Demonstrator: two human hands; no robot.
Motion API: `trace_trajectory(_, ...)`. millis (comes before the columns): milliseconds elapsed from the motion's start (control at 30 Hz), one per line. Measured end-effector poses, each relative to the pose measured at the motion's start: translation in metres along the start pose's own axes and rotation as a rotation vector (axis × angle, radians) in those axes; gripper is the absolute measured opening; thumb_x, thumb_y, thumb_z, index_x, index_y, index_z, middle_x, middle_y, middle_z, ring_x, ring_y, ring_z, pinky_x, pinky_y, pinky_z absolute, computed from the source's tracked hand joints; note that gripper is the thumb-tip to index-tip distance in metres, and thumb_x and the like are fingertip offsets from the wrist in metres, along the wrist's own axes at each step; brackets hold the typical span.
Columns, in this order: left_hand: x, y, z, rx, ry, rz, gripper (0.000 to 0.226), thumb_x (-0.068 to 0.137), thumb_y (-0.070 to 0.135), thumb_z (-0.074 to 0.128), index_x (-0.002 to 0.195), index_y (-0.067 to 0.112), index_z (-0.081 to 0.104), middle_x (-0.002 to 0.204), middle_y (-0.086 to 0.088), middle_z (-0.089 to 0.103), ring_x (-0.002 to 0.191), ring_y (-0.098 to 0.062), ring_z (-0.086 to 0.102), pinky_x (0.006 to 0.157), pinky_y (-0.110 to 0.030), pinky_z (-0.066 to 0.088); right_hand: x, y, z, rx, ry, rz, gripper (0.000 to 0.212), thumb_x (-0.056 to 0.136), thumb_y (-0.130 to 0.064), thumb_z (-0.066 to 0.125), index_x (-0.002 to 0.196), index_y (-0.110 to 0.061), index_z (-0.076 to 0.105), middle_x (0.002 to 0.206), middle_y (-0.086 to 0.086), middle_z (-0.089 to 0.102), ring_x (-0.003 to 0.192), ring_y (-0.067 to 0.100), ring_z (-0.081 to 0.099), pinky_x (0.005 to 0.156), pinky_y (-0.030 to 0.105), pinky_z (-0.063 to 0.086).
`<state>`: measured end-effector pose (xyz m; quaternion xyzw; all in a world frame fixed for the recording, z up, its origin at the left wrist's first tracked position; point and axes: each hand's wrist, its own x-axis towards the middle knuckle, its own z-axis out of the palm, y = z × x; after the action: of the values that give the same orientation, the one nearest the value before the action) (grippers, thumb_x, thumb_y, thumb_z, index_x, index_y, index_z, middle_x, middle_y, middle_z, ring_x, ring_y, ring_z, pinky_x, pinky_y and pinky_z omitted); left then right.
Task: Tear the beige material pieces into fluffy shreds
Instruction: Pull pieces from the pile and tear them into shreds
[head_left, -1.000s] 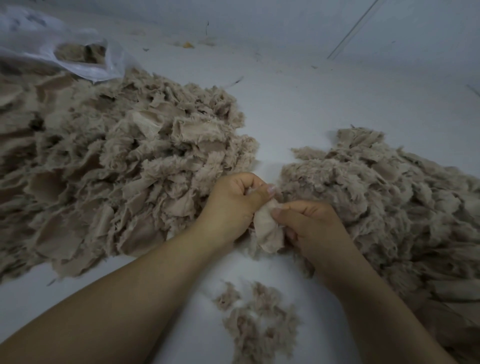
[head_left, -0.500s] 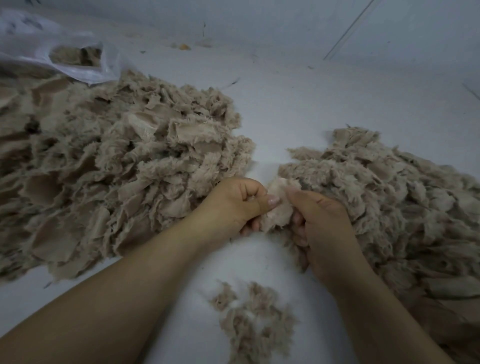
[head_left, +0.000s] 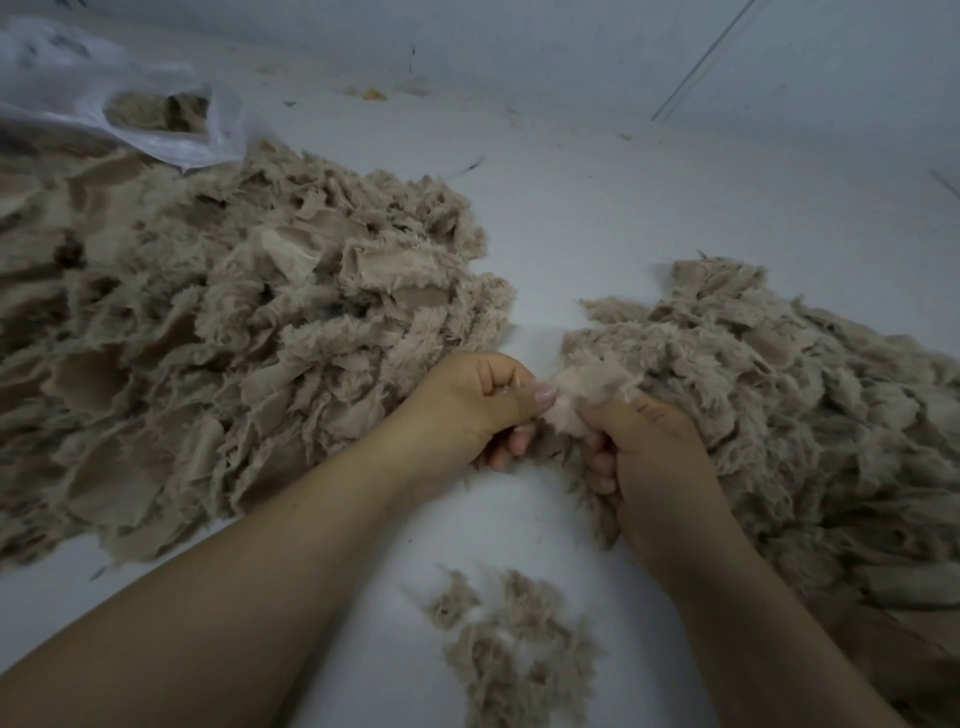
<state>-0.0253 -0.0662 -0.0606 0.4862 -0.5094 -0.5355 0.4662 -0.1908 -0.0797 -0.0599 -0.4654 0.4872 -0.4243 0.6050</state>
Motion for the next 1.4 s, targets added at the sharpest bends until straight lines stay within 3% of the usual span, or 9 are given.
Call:
trace_trajectory(200, -0.002, -0.002, 0.002, -0.009, -0.061, 0.029, 0.025, 0.083, 0.031, 0.068, 0.069, 0.012, 0.061, 0.048, -0.006, 0.053, 0.038, -0.015, 0.041, 0.039, -0.018, 0.034, -0.006, -0.003, 0.002, -0.034, -0.05, -0.059, 0.039, 0.093, -0.023, 0.066, 0.054, -0.02, 0.065, 0.044, -0.007, 0.045, 0.034, 0.006, 0.036, 0.036, 0.015, 0.031)
trace_trajectory(367, -0.001, 0.0, -0.011, -0.119, -0.116, -0.013, 0.029, 0.083, 0.03, 0.072, 0.063, 0.013, 0.06, 0.04, -0.003, 0.043, 0.031, -0.011, 0.032, 0.037, -0.014, 0.024, -0.001, 0.001, 0.001, 0.096, 0.026, -0.017, 0.05, 0.096, -0.024, 0.065, 0.048, -0.021, 0.053, 0.046, -0.003, 0.037, 0.033, 0.009, 0.03, 0.036, 0.017, 0.027)
trace_trajectory(467, -0.004, 0.006, -0.025, -0.101, -0.451, -0.021, 0.021, 0.074, 0.029, 0.081, 0.07, 0.013, 0.069, 0.046, -0.007, 0.054, 0.035, -0.012, 0.044, 0.04, -0.017, 0.032, 0.001, 0.002, -0.005, 0.111, 0.038, 0.007, 0.048, 0.094, -0.031, 0.068, 0.054, -0.022, 0.043, 0.048, 0.001, 0.029, 0.034, 0.014, 0.024, 0.038, 0.018, 0.026)
trace_trajectory(600, -0.007, 0.019, -0.027, 0.234, -0.938, -0.049, 0.03, 0.081, 0.021, 0.074, 0.102, 0.0, 0.073, 0.1, -0.026, 0.07, 0.084, -0.023, 0.068, 0.071, -0.033, 0.053, 0.0, 0.003, -0.004, 0.035, 0.017, -0.045, 0.05, 0.091, -0.036, 0.071, 0.054, -0.02, 0.042, 0.045, 0.001, 0.032, 0.036, 0.014, 0.027, 0.04, 0.022, 0.027)
trace_trajectory(733, -0.009, 0.013, -0.011, 0.177, -0.413, -0.101, 0.041, 0.084, 0.042, 0.071, 0.067, 0.005, 0.069, 0.066, -0.02, 0.065, 0.046, -0.022, 0.058, 0.04, -0.024, 0.047, -0.004, -0.001, -0.002, 0.025, -0.122, -0.072, 0.05, 0.09, -0.04, 0.071, 0.075, 0.007, 0.066, 0.069, 0.034, 0.061, 0.059, 0.041, 0.061, 0.057, 0.06, 0.054)
trace_trajectory(867, -0.007, 0.009, 0.0, 0.063, -0.272, -0.122, 0.043, 0.082, 0.043, 0.066, 0.076, 0.001, 0.063, 0.056, -0.014, 0.06, 0.033, -0.015, 0.051, 0.03, -0.017, 0.033, -0.007, -0.002, -0.001, -0.051, -0.086, -0.096, 0.04, 0.082, -0.046, 0.072, 0.061, -0.012, 0.071, 0.055, 0.013, 0.064, 0.046, 0.022, 0.059, 0.048, 0.03, 0.049)
trace_trajectory(967, -0.006, 0.007, -0.001, 0.049, -0.231, -0.116, 0.023, 0.09, 0.017, 0.068, 0.075, 0.0, 0.062, 0.052, -0.01, 0.06, 0.032, -0.012, 0.048, 0.03, -0.017, 0.03, -0.005, -0.003, 0.001, -0.039, -0.05, -0.086, 0.045, 0.094, -0.037, 0.063, 0.055, -0.016, 0.063, 0.05, 0.005, 0.053, 0.038, 0.01, 0.045, 0.039, 0.018, 0.037)
trace_trajectory(1300, -0.005, 0.007, -0.002, -0.026, -0.275, -0.139, 0.024, 0.089, 0.021, 0.065, 0.075, 0.002, 0.064, 0.048, -0.009, 0.058, 0.03, -0.012, 0.047, 0.031, -0.016, 0.033, -0.004, -0.002, 0.003, -0.047, -0.011, -0.076, 0.059, 0.103, -0.038, 0.049, 0.049, -0.019, 0.063, 0.044, -0.002, 0.05, 0.035, 0.007, 0.037, 0.036, 0.016, 0.031)
trace_trajectory(1400, -0.002, 0.004, 0.004, -0.298, 0.02, 0.016, 0.022, 0.09, 0.02, 0.059, 0.078, 0.002, 0.064, 0.046, -0.007, 0.053, 0.03, -0.013, 0.04, 0.034, -0.017, 0.027, 0.001, 0.001, 0.002, -0.04, 0.017, -0.036, 0.064, 0.105, -0.047, 0.041, 0.066, -0.007, 0.071, 0.051, 0.001, 0.047, 0.038, 0.011, 0.033, 0.036, 0.021, 0.026)
